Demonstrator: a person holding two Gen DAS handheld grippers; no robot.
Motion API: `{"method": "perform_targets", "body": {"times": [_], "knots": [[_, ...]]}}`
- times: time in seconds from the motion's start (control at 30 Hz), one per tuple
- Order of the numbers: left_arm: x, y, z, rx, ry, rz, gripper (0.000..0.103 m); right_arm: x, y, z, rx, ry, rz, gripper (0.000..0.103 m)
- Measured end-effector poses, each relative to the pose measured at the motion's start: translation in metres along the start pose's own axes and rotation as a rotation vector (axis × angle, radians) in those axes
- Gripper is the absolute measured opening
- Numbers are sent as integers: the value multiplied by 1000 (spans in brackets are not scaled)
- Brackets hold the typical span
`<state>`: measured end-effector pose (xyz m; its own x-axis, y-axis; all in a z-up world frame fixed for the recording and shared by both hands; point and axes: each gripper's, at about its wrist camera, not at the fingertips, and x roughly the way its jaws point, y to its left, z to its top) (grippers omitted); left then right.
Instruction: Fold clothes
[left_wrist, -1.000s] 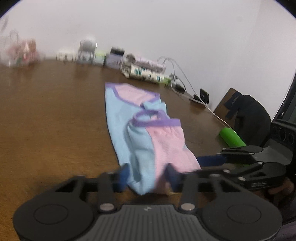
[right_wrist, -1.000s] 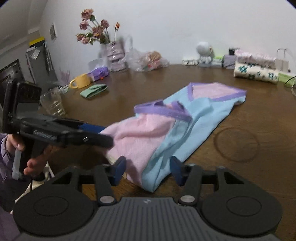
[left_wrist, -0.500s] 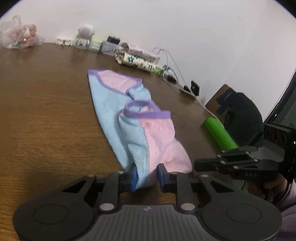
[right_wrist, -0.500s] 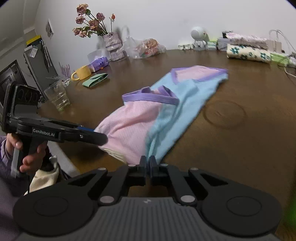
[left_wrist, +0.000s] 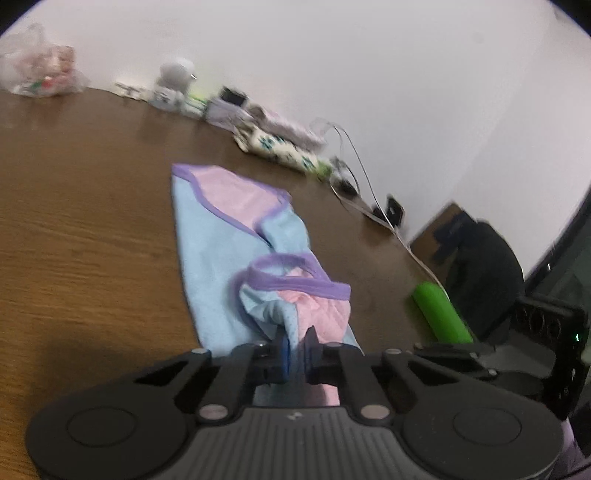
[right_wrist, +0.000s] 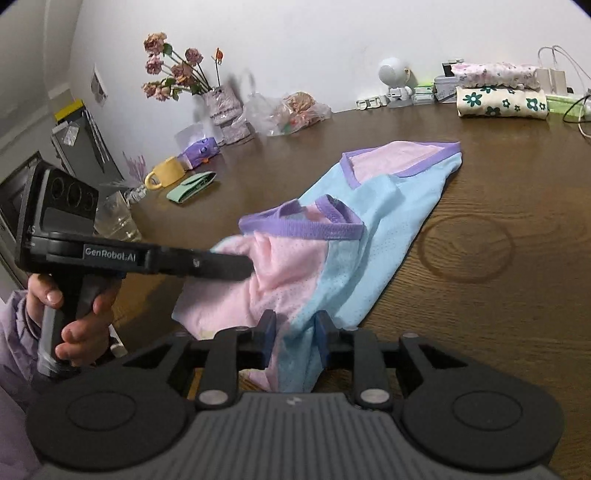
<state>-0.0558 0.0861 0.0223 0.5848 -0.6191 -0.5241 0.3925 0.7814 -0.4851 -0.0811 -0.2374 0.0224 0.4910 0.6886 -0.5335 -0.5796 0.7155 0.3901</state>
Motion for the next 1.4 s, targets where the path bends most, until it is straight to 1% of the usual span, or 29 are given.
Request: {"method": "perform_targets", "body": {"times": [0.03,0.07,0.13,0.17,0.2,0.33,0.37,0.43,0.47,0.5,0.53,0.63,0.77,0.8,0.83,0.87,0.93,1.0,1.03,1.07,1.13,1.17,1.2,1.23,1.27,1.37,1.4], "knots": [[-1,4,1,-11,-14,16,6,-2,-2,0,15,-18,-11,8],[-1,7,2,-25,-20,21,6,-4,-3,0,31,-31,-23,5],[0,13,4,-52,-30,28,18,-6,-4,2,43,-44,-32,5],[1,16,3,-69,-20,15,30,-7,-4,3,45,-48,-31,6],[1,16,2,-62,-16,14,35,-7,-4,4,45,-50,-27,7],[2,16,-3,-43,-4,2,35,3,2,3,12,-12,-3,15],[2,16,-4,-40,1,0,34,8,3,2,5,7,-4,15],[2,14,-5,-27,10,2,34,12,6,1,0,11,-2,15],[3,13,-6,-20,13,9,33,14,7,2,-2,9,-1,14],[3,12,-6,-13,17,17,32,11,7,2,3,3,-5,2],[4,12,-6,-7,20,26,32,8,8,3,11,-6,-11,1],[5,10,-7,4,20,38,31,-4,8,5,36,-31,-29,1],[7,4,-7,23,28,39,35,-11,7,7,65,-53,-43,1],[8,2,-7,33,28,44,33,-12,6,8,72,-58,-46,1],[7,1,-6,41,25,49,35,-14,6,8,79,-63,-49,2],[7,0,-6,47,22,53,36,-15,6,9,86,-68,-53,6],[4,0,-4,49,14,35,38,-18,5,10,101,-78,-59,10],[3,2,-1,42,8,25,38,-12,7,14,92,-81,-60,33],[5,3,1,34,9,25,38,-7,7,15,88,-79,-60,36],[6,5,3,26,11,26,38,-1,7,16,89,-75,-62,36],[10,9,7,9,15,27,35,10,5,20,97,-65,-52,36],[12,10,8,-3,24,26,31,15,4,20,101,-61,-47,36],[14,11,9,-12,32,25,19,20,3,20,108,-51,-46,28],[12,11,8,-5,29,22,12,25,2,20,113,-37,-47,16],[10,11,7,1,27,19,9,26,3,20,112,-36,-57,2],[4,10,4,21,19,10,10,19,8,21,89,-58,-108,2],[2,9,3,27,16,7,15,18,8,21,85,-57,-124,2]]}}
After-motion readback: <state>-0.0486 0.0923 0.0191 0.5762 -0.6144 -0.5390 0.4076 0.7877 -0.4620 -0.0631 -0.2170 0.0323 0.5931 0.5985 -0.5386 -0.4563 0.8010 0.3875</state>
